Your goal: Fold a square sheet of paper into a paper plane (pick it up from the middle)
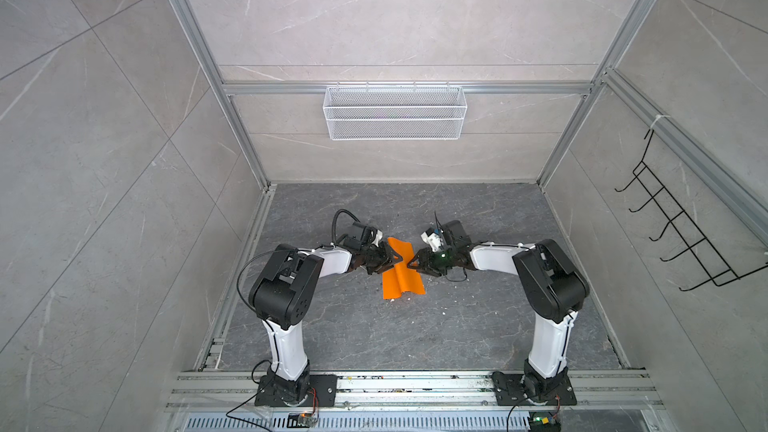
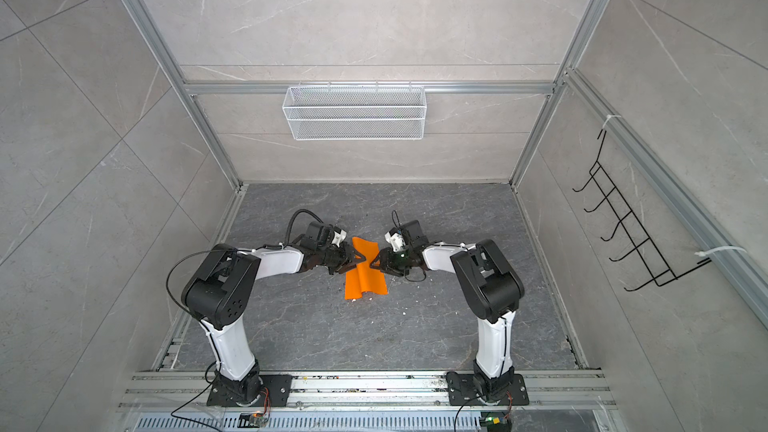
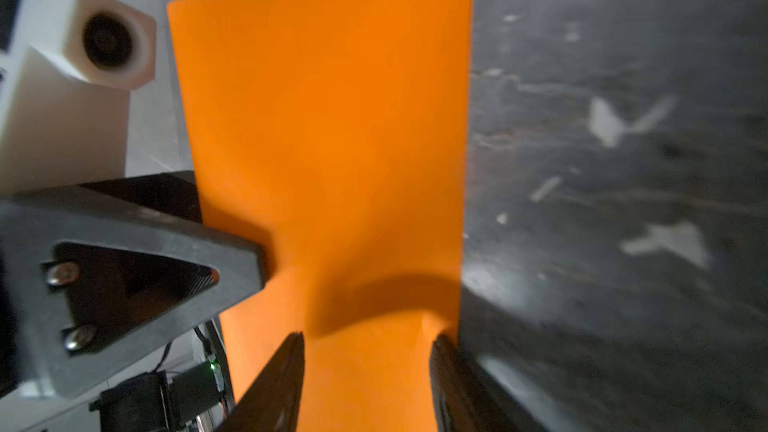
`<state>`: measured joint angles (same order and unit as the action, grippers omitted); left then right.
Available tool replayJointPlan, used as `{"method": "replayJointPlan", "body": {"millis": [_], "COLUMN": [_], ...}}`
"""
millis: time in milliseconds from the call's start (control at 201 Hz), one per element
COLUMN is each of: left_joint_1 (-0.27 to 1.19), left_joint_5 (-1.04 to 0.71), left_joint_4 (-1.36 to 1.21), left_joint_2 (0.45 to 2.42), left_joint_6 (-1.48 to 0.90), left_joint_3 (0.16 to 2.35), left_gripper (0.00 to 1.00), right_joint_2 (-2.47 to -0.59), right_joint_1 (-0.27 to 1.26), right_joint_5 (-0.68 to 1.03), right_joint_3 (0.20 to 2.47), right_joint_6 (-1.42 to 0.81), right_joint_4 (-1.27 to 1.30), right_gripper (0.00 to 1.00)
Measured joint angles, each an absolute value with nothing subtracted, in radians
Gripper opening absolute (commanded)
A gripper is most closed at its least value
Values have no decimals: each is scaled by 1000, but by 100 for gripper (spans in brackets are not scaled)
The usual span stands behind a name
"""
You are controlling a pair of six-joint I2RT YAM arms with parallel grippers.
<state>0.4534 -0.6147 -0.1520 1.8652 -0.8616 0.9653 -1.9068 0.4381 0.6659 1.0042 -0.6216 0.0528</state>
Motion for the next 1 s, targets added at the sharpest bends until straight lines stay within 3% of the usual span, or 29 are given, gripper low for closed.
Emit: {"method": "replayJointPlan", "body": {"millis": [284, 438, 747, 995], "left_joint_1": [453, 453, 448, 444], "left_joint_5": [-728, -778, -824, -845], "left_joint_4": [-289, -332, -350, -372], "left_joint_2": [1815, 1798, 1797, 1798], "left_joint_6": [-884, -901, -914, -918], "left_joint_3": [944, 946, 952, 952], "left_gripper": [32, 32, 32, 31], "right_joint_2": [-1753, -1750, -1756, -1795], "right_joint_1": [290, 288, 288, 288], "right_joint_5": [706, 778, 923, 969], "right_joint_3": [894, 894, 897, 897], "right_joint_6": [-676, -653, -662, -683], "right_joint_4": [204, 208, 266, 298], "right_gripper": [74, 75, 58, 52]}}
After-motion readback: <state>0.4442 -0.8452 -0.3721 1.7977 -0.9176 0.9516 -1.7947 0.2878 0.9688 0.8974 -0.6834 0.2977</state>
